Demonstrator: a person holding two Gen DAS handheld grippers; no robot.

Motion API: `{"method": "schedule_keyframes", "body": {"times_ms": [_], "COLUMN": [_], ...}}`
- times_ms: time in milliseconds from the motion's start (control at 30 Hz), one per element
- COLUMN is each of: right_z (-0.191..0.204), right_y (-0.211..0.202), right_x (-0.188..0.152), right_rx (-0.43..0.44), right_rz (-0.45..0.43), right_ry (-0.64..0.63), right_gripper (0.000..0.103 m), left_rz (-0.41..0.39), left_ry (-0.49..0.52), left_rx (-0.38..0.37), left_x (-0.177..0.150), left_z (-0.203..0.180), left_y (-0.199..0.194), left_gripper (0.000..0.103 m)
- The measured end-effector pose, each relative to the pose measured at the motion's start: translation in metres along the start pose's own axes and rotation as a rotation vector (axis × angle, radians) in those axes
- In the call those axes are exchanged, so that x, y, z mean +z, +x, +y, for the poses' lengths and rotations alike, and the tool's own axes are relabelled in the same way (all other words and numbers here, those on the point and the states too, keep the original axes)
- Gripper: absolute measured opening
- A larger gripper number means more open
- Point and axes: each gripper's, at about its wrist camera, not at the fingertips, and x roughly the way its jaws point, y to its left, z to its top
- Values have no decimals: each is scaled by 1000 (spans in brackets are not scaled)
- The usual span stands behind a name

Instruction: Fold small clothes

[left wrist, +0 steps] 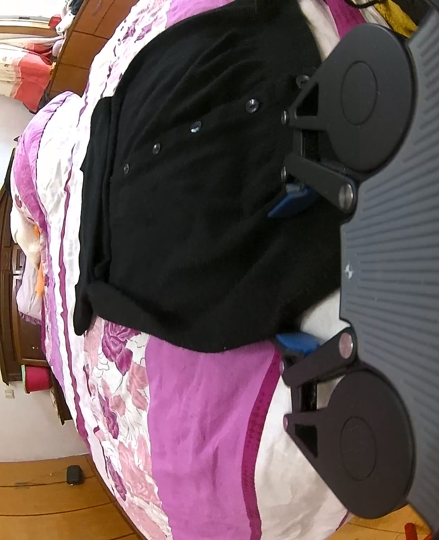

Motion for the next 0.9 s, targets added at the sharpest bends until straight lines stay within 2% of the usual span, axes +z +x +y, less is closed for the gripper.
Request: {"method": "schedule_keyframes", "body": {"times_ms": [33,67,100,133,167,200,333,433,667,900], "right_z": [1,-1,-5,-6,-7,-6,-5,-6,-9,-7], "right_y": [-1,-2,-3,-4,-6,-9,-24,-33,-46,-55], "right_x": [-1,-1,0,1,2,4,14,23,47,82], "right_rx": [0,10,30,44,50,52,98,118,164,182], "right_rz": [-5,-8,-10,-17,-30,-48,-126,-183,-311,-454], "right_ry": [4,21,50,68,73,66,85,113,180,214], "right_gripper": [31,18,15,13,12,11,11,11,10,10], "left_rz": [0,3,9,15,23,25,-7,-60,-195,-275], "left_ry": [-2,-4,-9,-19,-41,-62,-158,-223,-265,-373], "left_rx": [-11,-23,-35,-53,-73,-84,-156,-199,-204,-186], "left_x": [0,1,1,3,4,5,14,25,55,91], "left_z": [0,-1,-1,0,2,3,14,21,20,23], "left_y": [-1,-1,0,1,2,1,-9,-21,-44,-53], "left_gripper": [58,49,43,27,18,15,13,13,12,12]}}
